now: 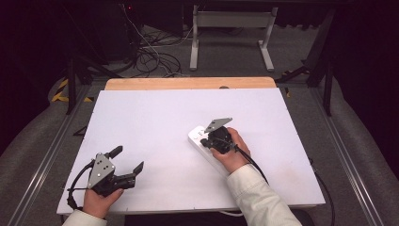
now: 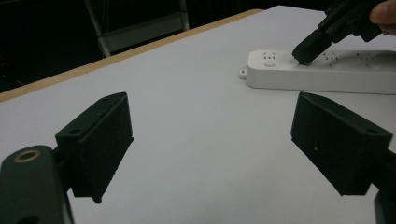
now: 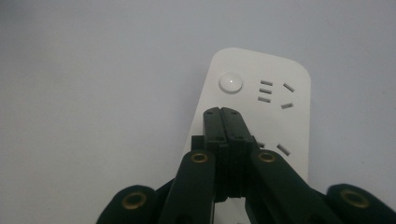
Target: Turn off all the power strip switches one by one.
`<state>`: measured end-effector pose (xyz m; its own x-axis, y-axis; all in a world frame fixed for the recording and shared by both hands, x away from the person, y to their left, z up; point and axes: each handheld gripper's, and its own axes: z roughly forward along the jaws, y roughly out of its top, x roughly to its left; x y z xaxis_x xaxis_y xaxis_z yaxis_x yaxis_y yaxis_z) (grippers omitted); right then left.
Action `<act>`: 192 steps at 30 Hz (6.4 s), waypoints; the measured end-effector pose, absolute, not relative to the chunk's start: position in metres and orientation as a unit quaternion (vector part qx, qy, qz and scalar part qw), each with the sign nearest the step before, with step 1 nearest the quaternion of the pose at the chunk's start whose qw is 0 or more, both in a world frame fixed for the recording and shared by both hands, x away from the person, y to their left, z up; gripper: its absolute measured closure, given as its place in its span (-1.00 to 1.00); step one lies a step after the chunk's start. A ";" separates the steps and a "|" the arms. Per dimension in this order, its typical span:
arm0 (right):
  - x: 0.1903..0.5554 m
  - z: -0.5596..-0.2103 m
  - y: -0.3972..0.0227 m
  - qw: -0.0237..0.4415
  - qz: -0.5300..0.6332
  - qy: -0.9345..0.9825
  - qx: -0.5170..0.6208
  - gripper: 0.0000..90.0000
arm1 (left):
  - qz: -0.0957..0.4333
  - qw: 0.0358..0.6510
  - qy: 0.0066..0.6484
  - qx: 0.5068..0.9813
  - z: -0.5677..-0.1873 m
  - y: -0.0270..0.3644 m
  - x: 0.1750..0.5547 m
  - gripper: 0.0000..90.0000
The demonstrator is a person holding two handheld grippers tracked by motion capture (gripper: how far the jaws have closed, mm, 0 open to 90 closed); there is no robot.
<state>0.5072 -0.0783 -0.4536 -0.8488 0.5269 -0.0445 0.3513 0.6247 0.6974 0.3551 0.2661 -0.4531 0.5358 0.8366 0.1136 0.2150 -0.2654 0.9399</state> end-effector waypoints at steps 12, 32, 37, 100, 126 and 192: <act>0.508 -0.454 -0.078 0.119 0.352 0.894 0.250 1.00 | 0.322 0.486 0.358 0.730 -0.453 0.266 0.355 -0.70; 0.509 -0.453 -0.077 0.115 0.345 0.898 0.247 1.00 | 0.322 0.485 0.358 0.730 -0.453 0.266 0.355 -0.70; 0.509 -0.454 -0.076 0.116 0.343 0.897 0.252 1.00 | 0.321 0.484 0.359 0.731 -0.453 0.266 0.355 -0.70; 0.544 -0.447 -0.054 0.098 0.357 0.895 0.247 1.00 | 0.319 0.485 0.364 0.728 -0.454 0.267 0.356 -0.70; 0.543 -0.451 -0.050 0.092 0.349 0.899 0.248 1.00 | 0.318 0.485 0.365 0.729 -0.454 0.267 0.356 -0.70; 0.502 -0.389 -0.081 0.137 0.431 0.868 0.207 -0.20 | 0.317 0.485 0.367 0.728 -0.454 0.266 0.357 -0.70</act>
